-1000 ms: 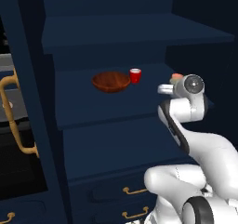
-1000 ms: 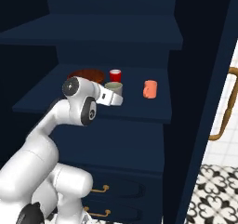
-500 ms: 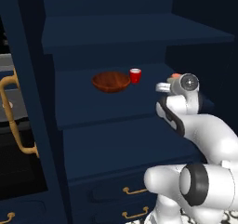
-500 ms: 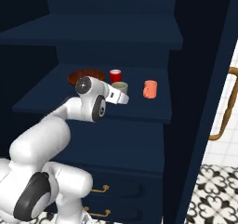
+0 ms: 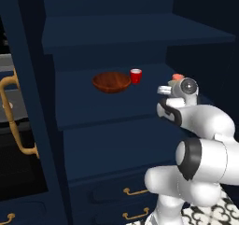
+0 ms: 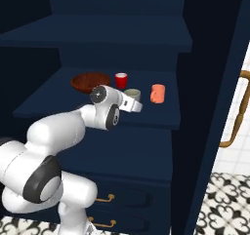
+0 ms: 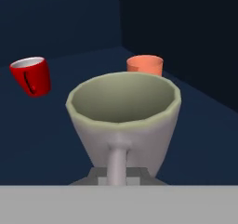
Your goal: Gather all objects into one cabinet and sort the glasses and bowls to opposite sides.
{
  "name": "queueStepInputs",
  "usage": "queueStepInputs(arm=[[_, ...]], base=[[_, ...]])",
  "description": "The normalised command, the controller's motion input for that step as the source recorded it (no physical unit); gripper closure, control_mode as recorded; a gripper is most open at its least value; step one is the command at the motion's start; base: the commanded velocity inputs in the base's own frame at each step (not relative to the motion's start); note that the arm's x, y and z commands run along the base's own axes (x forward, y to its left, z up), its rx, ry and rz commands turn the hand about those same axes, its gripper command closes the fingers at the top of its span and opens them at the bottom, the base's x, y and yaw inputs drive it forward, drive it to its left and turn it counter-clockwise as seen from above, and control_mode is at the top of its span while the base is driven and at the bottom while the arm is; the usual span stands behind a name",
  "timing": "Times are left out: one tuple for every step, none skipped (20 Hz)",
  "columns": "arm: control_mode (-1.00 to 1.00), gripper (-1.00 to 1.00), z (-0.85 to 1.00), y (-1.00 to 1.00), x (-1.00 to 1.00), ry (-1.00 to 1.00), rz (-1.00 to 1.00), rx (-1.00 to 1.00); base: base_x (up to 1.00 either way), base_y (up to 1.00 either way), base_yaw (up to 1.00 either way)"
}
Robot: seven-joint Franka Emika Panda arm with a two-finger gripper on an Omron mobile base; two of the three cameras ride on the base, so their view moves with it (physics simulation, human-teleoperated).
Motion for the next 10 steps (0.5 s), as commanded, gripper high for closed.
queueStepInputs(arm=[[-1.00,1.00,-0.09,-0.09,0.36,0.00,0.00,0.00],[-1.00,1.00,-0.11,-0.01,0.41,0.00,0.00,0.00],[-1.00,1.00,-0.09,0.00,0.40,0.00,0.00,0.00],[-1.00,1.00,-0.05,0.00,0.45,0.00,0.00,0.00],[-1.00,1.00,-0.01,0.00,0.42,0.00,0.00,0.00],[-1.00,1.00,0.00,0.00,0.43,0.00,0.00,0.00],[-1.00,1.00,-0.02,0.00,0.41,0.00,0.00,0.00],[-1.00,1.00,-0.04,0.00,0.44,0.00,0.00,0.00],[-1.00,1.00,-0.04,0.00,0.45,0.00,0.00,0.00],[-1.00,1.00,-0.04,0.00,0.44,0.00,0.00,0.00]], base=[[0.00,0.00,0.00],[0.00,0.00,0.00],[0.00,0.00,0.00],[0.00,0.00,0.00],[0.00,0.00,0.00],[0.00,0.00,0.00],[0.00,0.00,0.00],[0.00,0.00,0.00],[0.00,0.00,0.00],[0.00,0.00,0.00]])
